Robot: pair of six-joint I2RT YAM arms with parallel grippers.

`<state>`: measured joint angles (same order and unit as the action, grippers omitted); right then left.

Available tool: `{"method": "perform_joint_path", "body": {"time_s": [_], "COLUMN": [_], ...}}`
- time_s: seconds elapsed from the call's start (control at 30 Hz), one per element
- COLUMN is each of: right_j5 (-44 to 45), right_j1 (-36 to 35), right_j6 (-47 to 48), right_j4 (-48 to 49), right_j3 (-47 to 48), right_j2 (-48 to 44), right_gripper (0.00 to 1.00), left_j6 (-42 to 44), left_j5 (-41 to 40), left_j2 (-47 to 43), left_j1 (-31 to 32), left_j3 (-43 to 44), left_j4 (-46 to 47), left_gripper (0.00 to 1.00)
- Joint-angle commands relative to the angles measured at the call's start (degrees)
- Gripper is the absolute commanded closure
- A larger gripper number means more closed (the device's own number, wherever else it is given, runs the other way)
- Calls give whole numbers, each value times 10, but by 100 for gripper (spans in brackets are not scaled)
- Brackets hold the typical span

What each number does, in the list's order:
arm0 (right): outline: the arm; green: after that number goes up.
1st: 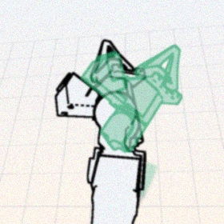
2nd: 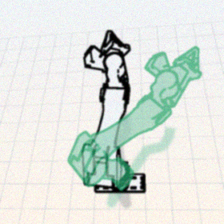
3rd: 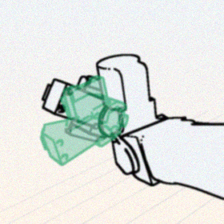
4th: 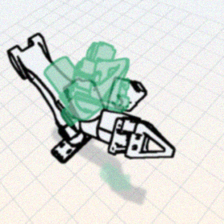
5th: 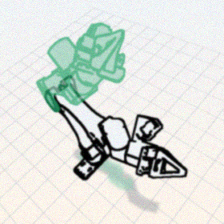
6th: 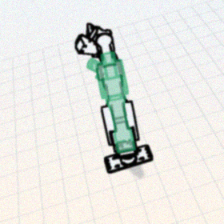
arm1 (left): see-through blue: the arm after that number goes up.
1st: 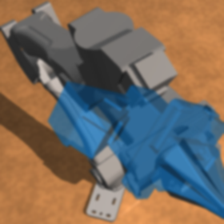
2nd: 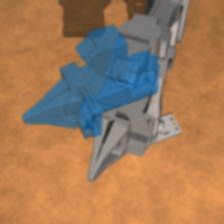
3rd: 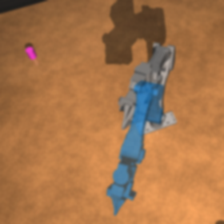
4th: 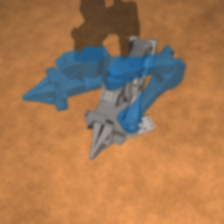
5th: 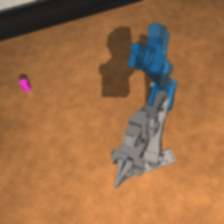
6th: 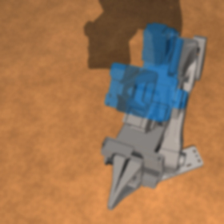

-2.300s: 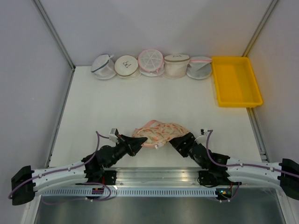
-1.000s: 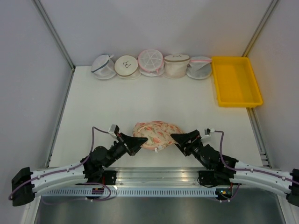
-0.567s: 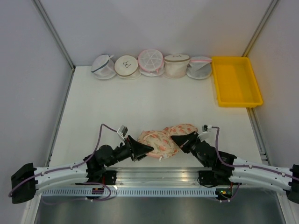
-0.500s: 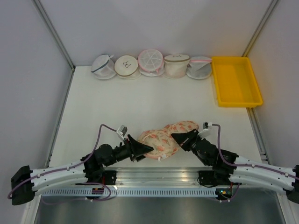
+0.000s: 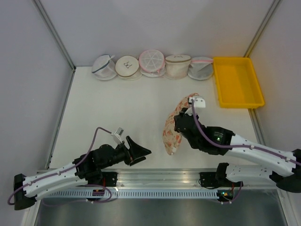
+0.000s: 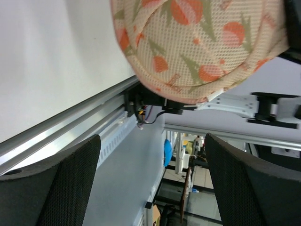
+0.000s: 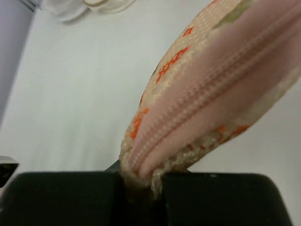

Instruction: Unzip the laundry bag and remove the bra

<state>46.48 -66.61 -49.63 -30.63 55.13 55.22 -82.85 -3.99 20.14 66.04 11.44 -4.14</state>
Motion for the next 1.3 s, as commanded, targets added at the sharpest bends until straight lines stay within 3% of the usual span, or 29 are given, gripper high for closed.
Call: {"method": "perform_joint_path", "body": {"time_s": [0.0,0.17,0.37,0.67,0.73,0.77,0.83,0.87,0.97,1.03,1.1,1.23,1.27], "right_j5": [62,114,129,33,-16,-30,-70,-81,-133,-165,-208,-279,-301], "right_j1": [-3,-4,-5,-5,-5,-5,-5,-5,-6,-5,-5,22,31], "right_j6": [99,103,88,177,203,211,218,219,226,229,226,198,180], "right_j4": [-122,-263,-391,-295,-271,-253,-222,-211,-176,-147,-94,-2,43], "right_j3": [84,183,262,305,304,298,299,301,296,282,253,187,150], "right_j2": [96,243,413,494,509,509,518,522,526,502,474,367,344], "right_gripper": [99,100,100,95,88,76,66,55,34,33,23,20,14], "left_j6": [26,37,65,100,101,99,95,95,94,94,94,89,86], "left_j5": [-3,-47,-46,-49,-48,-47,-46,-46,-45,-46,-47,-46,-45], "left_j2": [16,37,103,104,97,96,92,92,90,90,90,101,105], "left_j1": [1,1,1,1,2,1,2,2,1,1,2,2,1], "left_j3": [48,92,140,131,125,119,113,109,106,106,108,107,108], "left_j4": [-64,-137,-152,-168,-173,-174,-176,-176,-178,-180,-181,-180,-180], "left_gripper": [6,5,4,4,4,4,4,4,4,4,4,4,4]}}
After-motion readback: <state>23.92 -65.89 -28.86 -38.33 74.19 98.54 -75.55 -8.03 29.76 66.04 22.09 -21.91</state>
